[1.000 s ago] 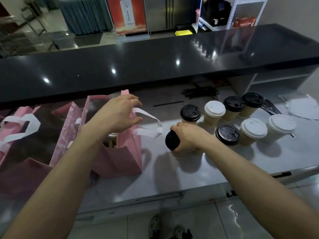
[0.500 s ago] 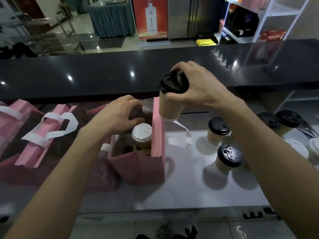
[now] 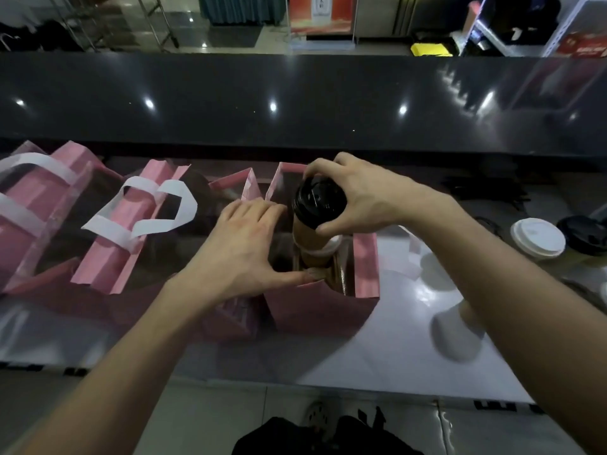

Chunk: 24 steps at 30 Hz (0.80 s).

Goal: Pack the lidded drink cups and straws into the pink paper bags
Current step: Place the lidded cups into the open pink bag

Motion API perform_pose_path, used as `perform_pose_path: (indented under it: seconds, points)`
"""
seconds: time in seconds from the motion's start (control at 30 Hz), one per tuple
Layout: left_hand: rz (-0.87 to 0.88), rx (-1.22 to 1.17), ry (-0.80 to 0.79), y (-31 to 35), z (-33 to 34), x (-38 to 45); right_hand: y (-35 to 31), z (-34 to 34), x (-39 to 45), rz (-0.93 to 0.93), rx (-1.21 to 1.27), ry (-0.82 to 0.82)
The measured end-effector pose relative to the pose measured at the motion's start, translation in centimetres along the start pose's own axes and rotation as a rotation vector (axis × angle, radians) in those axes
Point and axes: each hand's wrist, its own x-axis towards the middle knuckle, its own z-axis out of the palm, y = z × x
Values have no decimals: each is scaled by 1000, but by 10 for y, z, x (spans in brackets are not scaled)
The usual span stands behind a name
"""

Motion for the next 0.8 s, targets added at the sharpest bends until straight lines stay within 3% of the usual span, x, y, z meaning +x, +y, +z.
perform_pose_path:
  seconds: [0.13,0.4,0.8]
  points:
    - [-16,-2,-100,-3,5,-1,-12,8,6,-25,-70,-134]
    - [42,-2,-144,-9,13,-3,-27,16,7,-20,-214,-363]
    - [105,45,-139,-10,15,-3,-20,74,-3,-127,-500,-339]
